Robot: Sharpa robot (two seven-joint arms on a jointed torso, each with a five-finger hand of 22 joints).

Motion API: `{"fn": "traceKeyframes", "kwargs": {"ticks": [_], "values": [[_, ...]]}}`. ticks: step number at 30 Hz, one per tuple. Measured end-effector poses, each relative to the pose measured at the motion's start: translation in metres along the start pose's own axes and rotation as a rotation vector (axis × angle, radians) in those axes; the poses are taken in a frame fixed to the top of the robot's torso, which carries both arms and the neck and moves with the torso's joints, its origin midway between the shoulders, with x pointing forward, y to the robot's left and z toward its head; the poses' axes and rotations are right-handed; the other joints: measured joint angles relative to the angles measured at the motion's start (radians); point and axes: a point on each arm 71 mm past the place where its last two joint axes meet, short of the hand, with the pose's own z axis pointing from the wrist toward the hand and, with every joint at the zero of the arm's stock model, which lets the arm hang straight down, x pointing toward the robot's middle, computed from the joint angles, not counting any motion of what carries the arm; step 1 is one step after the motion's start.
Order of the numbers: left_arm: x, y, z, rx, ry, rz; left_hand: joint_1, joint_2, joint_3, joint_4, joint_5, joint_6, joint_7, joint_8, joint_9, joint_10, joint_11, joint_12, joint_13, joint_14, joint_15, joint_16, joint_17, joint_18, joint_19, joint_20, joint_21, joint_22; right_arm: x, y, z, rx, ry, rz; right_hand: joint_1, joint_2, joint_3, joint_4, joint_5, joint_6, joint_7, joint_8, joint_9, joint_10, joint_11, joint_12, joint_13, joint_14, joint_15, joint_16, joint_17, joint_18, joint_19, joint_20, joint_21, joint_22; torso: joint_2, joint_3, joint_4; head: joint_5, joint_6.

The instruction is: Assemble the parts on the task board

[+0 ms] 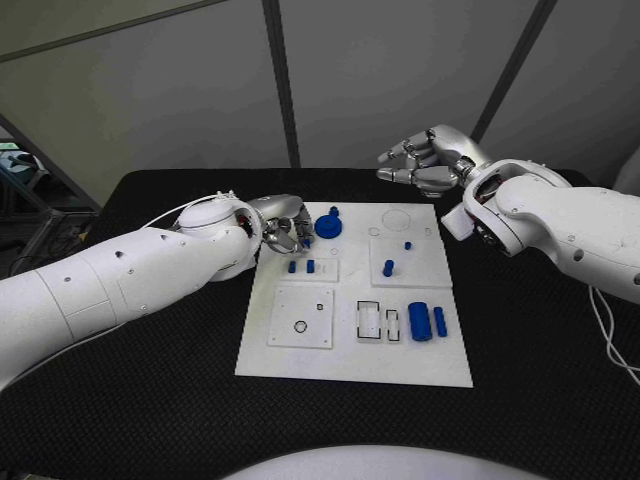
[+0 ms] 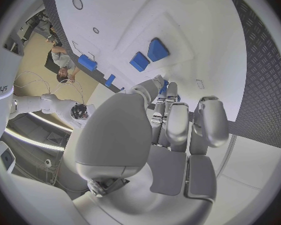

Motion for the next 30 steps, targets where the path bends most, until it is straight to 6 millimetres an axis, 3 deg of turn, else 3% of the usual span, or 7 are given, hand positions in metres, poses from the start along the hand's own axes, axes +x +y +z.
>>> {"fn": "traceKeyframes", "kwargs": {"ticks": [26,30], "values": [[0.0027,-0.0006,0.0006,-0.007,0.023,0.001,-0.004,-0.004,0.003,-0.003,0.000,0.004,-0.004,-0.004,-0.001,0.003,0.004,-0.005,-0.001,0.000,0.000,0.000,-0.006,0.000,0.000,0.000,0.000,0.000,-0.0001,-0.0002,0.0000,0.000,0.000,0.000,0.000,0.000,0.000,0.000,0.000,0.000,0.000,0.000,0.000,0.000,0.000,0.000,0.000,0.000,0.000,0.000,0.000,0.000,0.000,0.000,0.000,0.000,-0.001,-0.0004,0.0012,0.000,-0.004],[0.0029,-0.0010,0.0008,-0.007,0.023,0.001,-0.010,-0.010,0.003,-0.003,0.000,-0.016,0.005,-0.032,-0.012,0.003,0.004,-0.021,-0.003,0.000,0.000,0.000,-0.009,0.000,0.000,0.000,0.000,0.000,0.0001,-0.0001,0.0002,0.000,0.001,0.000,0.000,0.000,0.000,0.000,0.000,0.000,0.000,0.000,0.000,0.000,0.000,0.000,0.000,0.000,0.000,0.000,0.000,0.000,0.000,0.000,0.000,0.000,-0.001,-0.0002,0.0012,0.000,-0.005]]}}
